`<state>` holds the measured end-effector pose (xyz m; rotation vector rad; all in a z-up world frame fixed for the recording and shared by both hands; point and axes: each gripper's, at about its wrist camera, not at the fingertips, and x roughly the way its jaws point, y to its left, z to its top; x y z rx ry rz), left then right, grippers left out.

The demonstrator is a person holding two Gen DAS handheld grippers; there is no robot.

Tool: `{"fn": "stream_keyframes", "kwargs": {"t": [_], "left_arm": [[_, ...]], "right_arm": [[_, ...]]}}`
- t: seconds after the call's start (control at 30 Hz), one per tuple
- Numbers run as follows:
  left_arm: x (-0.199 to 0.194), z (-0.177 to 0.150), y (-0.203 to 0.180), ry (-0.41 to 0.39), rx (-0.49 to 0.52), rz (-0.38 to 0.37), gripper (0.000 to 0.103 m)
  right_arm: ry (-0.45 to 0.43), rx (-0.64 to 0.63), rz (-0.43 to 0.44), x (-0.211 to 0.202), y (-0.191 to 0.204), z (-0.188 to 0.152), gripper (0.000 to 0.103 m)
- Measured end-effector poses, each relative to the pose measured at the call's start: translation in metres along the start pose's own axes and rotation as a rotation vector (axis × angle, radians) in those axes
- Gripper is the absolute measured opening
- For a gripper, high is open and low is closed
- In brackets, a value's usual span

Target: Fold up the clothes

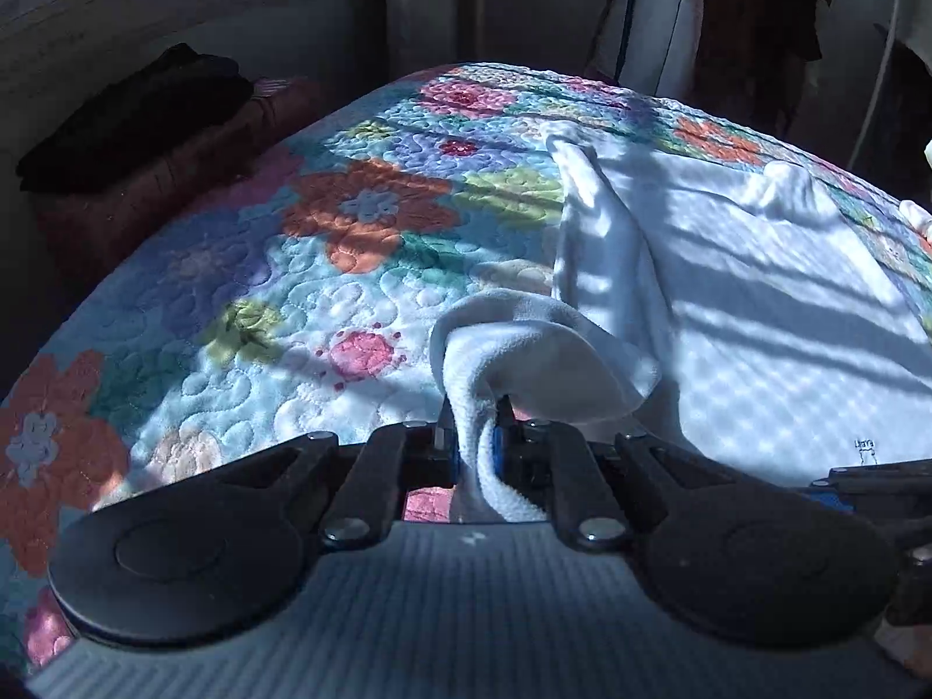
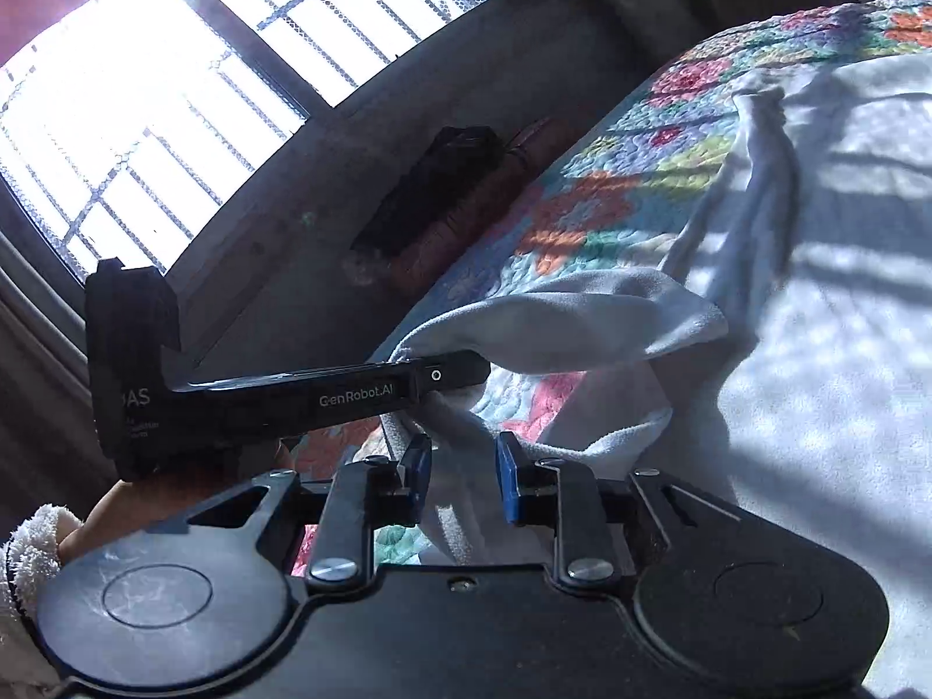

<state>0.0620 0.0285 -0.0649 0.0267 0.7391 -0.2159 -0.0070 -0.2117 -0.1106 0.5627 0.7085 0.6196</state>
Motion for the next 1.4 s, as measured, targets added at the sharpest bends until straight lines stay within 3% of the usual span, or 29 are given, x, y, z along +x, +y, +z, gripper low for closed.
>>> {"fn": "stream_keyframes", "kwargs": {"t": [0.1, 0.23, 0.37, 0.7, 0.77, 0.83, 0.9, 1.07, 1.23, 1.4], "left_arm": [[-0.003, 0.011, 0.041, -0.053, -0.096, 0.128, 0.009], [-0.007, 0.018, 0.091, -0.119, -0.222, 0.293, 0.009], [-0.004, 0.009, 0.137, -0.138, -0.35, 0.382, 0.01], [0.007, 0.022, 0.186, -0.337, -0.385, 0.21, 0.013], [0.009, 0.022, 0.192, -0.368, -0.39, 0.195, 0.017], [0.011, 0.016, 0.19, -0.381, -0.393, 0.219, 0.028], [0.023, 0.014, 0.2, -0.314, -0.425, 0.271, 0.047], [0.055, -0.002, 0.227, -0.088, -0.484, 0.343, 0.047], [0.063, 0.007, 0.214, -0.082, -0.445, 0.324, 0.049], [0.069, 0.005, 0.203, -0.074, -0.317, 0.36, 0.045]], "right_arm": [[-0.003, 0.025, -0.068, -0.003, -0.016, 0.004, 0.032], [0.078, 0.016, -0.136, 0.01, -0.028, -0.005, 0.034], [0.184, -0.055, -0.257, 0.031, -0.03, -0.023, 0.036], [0.223, -0.249, -0.321, 0.038, -0.014, -0.033, 0.037], [0.224, -0.293, -0.34, 0.042, -0.009, -0.036, 0.038], [0.228, -0.325, -0.356, 0.048, -0.004, -0.037, 0.043], [0.235, -0.356, -0.376, 0.051, 0.003, -0.038, 0.048], [0.25, -0.402, -0.431, 0.06, 0.024, -0.036, 0.05], [0.213, -0.491, -0.291, 0.083, 0.065, -0.02, 0.049], [0.308, -0.517, -0.188, 0.131, 0.083, -0.026, 0.05]]}}
